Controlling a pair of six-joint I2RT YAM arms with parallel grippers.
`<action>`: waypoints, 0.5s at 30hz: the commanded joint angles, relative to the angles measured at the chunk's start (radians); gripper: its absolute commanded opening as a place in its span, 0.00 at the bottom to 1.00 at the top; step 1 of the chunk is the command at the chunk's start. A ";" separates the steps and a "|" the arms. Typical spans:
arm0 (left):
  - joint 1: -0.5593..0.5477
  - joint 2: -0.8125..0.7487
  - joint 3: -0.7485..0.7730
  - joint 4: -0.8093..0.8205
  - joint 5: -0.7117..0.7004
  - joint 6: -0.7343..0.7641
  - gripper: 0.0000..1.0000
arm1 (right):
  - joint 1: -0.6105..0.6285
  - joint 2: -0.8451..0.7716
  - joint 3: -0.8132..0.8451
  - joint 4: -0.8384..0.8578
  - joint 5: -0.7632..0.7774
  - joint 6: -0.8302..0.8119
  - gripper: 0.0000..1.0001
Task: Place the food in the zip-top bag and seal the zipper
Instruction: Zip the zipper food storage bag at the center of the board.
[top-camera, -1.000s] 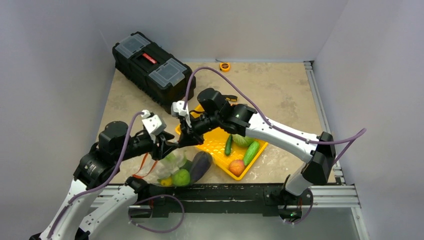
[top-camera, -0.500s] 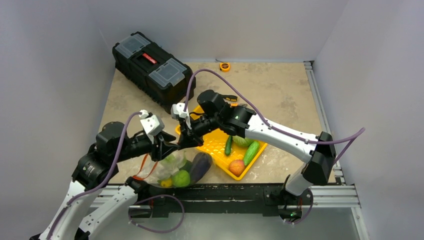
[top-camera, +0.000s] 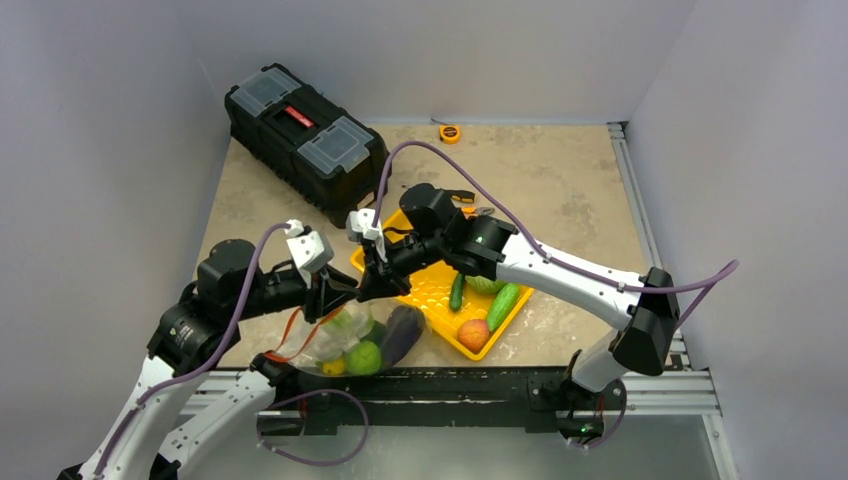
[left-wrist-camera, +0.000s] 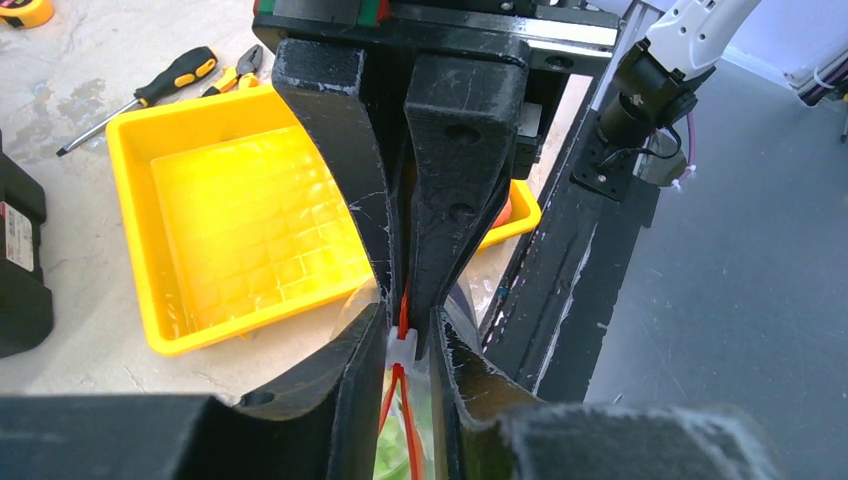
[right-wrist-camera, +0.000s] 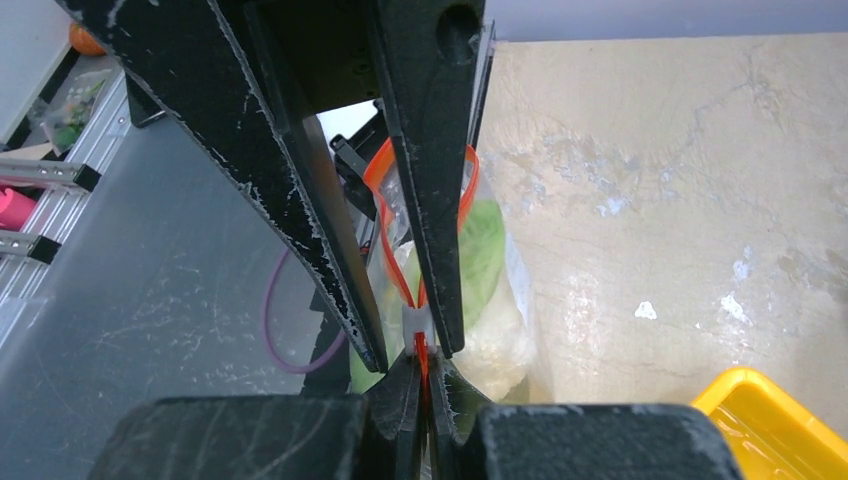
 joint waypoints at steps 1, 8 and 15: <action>0.004 0.013 0.020 0.005 0.032 0.017 0.19 | 0.000 -0.057 -0.013 0.107 0.034 0.023 0.00; 0.004 0.015 0.019 -0.021 0.028 0.018 0.25 | -0.001 -0.079 -0.039 0.163 0.049 0.055 0.00; 0.003 0.007 0.022 -0.012 0.012 0.047 0.19 | 0.000 -0.076 -0.033 0.154 0.061 0.059 0.00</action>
